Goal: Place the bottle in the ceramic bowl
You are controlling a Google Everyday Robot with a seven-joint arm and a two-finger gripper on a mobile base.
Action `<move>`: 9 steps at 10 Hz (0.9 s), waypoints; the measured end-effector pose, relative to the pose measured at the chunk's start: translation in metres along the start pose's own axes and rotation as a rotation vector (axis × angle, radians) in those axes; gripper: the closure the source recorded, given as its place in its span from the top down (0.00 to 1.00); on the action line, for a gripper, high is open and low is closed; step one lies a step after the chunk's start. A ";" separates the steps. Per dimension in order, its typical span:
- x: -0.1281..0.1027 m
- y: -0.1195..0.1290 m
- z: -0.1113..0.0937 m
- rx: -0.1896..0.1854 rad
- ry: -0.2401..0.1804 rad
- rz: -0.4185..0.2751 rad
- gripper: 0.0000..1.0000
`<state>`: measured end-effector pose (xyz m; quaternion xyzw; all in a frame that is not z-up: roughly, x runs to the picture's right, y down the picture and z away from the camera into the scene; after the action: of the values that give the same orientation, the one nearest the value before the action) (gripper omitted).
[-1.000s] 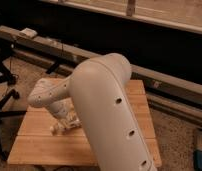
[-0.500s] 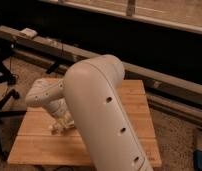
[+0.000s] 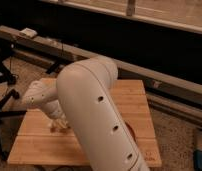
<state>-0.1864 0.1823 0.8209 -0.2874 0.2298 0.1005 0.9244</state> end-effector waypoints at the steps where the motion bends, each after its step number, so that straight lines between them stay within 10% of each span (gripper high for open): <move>1: -0.004 0.002 0.000 0.005 0.003 -0.010 0.65; 9: -0.013 0.009 0.014 0.033 0.054 -0.062 0.64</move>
<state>-0.1951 0.1971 0.8330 -0.2816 0.2471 0.0600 0.9252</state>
